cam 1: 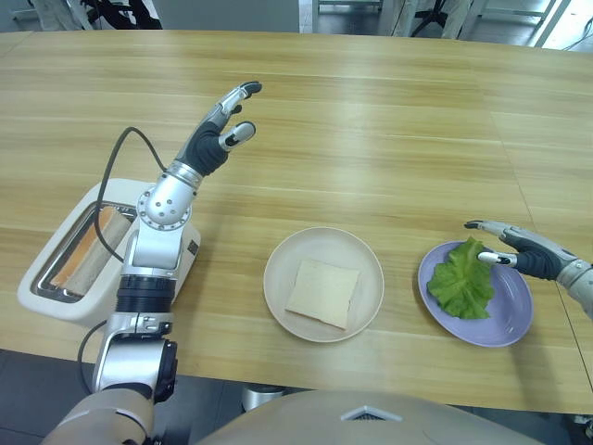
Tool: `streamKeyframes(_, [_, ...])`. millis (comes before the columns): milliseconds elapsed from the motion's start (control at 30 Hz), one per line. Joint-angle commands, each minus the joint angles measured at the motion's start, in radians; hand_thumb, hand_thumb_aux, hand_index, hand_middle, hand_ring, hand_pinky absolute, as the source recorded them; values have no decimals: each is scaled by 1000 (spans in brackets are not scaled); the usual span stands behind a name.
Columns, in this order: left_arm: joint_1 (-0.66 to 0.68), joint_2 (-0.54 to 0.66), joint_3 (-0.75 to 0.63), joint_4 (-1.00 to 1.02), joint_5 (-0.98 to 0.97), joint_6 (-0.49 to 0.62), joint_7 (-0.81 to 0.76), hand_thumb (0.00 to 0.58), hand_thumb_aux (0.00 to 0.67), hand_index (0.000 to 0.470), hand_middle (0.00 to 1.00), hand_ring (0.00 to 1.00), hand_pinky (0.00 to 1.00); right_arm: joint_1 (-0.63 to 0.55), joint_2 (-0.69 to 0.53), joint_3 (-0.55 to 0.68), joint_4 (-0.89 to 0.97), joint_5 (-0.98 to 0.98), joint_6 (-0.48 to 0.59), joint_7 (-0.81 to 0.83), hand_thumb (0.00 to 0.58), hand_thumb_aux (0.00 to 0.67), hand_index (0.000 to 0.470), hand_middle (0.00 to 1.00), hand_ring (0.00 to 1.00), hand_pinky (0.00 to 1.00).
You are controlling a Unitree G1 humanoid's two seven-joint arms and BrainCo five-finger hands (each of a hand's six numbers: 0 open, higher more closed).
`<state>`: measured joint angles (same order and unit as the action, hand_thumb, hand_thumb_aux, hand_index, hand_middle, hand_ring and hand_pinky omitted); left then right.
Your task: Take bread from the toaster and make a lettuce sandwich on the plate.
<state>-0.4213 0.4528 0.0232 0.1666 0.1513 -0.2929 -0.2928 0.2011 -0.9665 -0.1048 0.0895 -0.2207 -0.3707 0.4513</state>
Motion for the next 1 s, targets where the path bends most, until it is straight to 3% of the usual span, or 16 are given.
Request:
streamKeyframes(33, [21, 6, -1, -21, 9, 6, 8, 0, 0, 0, 0, 0, 0, 3, -16, -16, -60, -22, 49, 34, 0, 0, 0, 0, 0, 0])
streamKeyframes(100, [32, 6, -1, -23, 8, -5, 10, 0, 0, 0, 0, 0, 0, -15, -26, 3, -62, -129, 19, -19, 0, 0, 0, 0, 0, 0])
streamKeyframes(300, [59, 16, -7, -35, 31, -51, 22, 0, 0, 0, 0, 0, 0, -143, -85, 74, -6, -542, -173, -384, 0, 0, 0, 0, 0, 0])
streamKeyframes(433, [52, 15, -9, -30, 41, -74, 37, 0, 0, 0, 0, 0, 0, -173, -112, 154, 37, -753, -236, -603, 0, 0, 0, 0, 0, 0])
streamKeyframes(733, [47, 18, -27, -4, 45, -122, 32, 0, 0, 0, 0, 0, 0, -203, -126, 290, 217, -944, -288, -981, 0, 0, 0, 0, 0, 0])
streamKeyframes(1000, [52, 25, -27, 22, 44, -147, 30, 0, 0, 0, 0, 0, 0, -297, -124, 415, 416, -1031, -263, -1216, 0, 0, 0, 0, 0, 0])
